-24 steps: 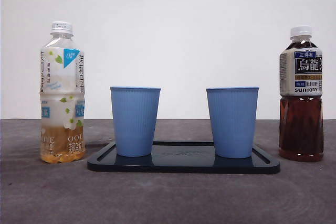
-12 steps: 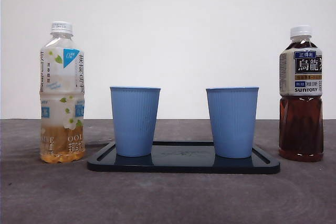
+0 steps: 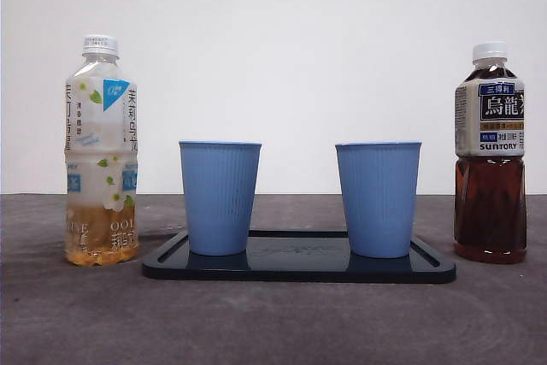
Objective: Pour the drink into the cup
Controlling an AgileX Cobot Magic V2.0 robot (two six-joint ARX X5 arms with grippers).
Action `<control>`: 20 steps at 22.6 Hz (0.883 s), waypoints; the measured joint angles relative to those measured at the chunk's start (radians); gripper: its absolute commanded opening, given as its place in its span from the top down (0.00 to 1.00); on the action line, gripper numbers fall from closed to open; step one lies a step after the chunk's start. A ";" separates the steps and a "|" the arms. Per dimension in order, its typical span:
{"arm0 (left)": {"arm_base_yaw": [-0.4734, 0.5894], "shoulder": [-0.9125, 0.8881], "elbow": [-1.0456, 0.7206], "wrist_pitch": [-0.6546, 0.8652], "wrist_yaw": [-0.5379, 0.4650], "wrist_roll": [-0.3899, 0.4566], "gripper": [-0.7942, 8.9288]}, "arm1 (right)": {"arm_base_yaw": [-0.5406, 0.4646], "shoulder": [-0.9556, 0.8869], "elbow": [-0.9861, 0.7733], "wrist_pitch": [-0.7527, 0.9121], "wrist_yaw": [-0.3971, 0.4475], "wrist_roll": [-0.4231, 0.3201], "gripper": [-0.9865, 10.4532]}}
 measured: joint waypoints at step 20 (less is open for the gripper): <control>0.000 0.000 0.000 -0.060 -0.032 0.018 0.37 | 0.000 0.002 -0.038 0.022 0.144 0.008 0.44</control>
